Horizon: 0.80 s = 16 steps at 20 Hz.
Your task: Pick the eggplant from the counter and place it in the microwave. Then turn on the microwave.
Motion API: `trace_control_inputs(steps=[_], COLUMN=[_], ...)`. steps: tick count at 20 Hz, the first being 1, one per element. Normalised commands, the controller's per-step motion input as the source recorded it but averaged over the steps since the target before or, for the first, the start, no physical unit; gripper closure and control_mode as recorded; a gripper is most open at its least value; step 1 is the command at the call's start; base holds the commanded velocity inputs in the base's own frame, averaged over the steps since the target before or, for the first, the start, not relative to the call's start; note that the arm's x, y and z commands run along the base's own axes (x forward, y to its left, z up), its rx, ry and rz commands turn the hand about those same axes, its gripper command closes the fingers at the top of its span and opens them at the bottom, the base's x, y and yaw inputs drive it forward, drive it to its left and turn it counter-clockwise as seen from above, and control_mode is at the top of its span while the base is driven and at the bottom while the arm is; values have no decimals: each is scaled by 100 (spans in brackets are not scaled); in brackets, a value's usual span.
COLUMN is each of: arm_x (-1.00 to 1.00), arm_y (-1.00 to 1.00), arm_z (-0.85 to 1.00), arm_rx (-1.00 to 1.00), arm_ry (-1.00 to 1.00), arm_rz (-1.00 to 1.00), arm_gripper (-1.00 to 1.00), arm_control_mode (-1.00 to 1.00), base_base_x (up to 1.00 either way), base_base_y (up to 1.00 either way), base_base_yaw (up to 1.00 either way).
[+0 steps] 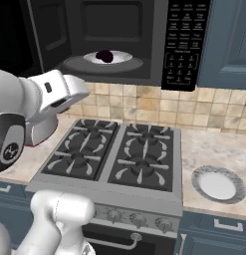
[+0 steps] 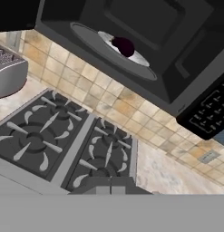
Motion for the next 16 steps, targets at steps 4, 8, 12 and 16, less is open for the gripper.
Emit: trace_control_inputs(steps=[4, 8, 12, 16], arm_x=[-54, -60, -52, -48], arm_y=[0, 0, 2, 3], arm_z=[0, 0, 4, 9], arm_rx=[0, 0, 0, 0], arm_ry=[-3, -5, -5, -5], arm_rz=[0, 0, 0, 0], arm_gripper=[100, 100, 100, 100], arm_control_mode=[-100, -100, -100, -100], base_base_x=[0, 0, 0, 0], base_base_y=[0, 0, 0, 0], base_base_yaw=[0, 0, 0, 0])
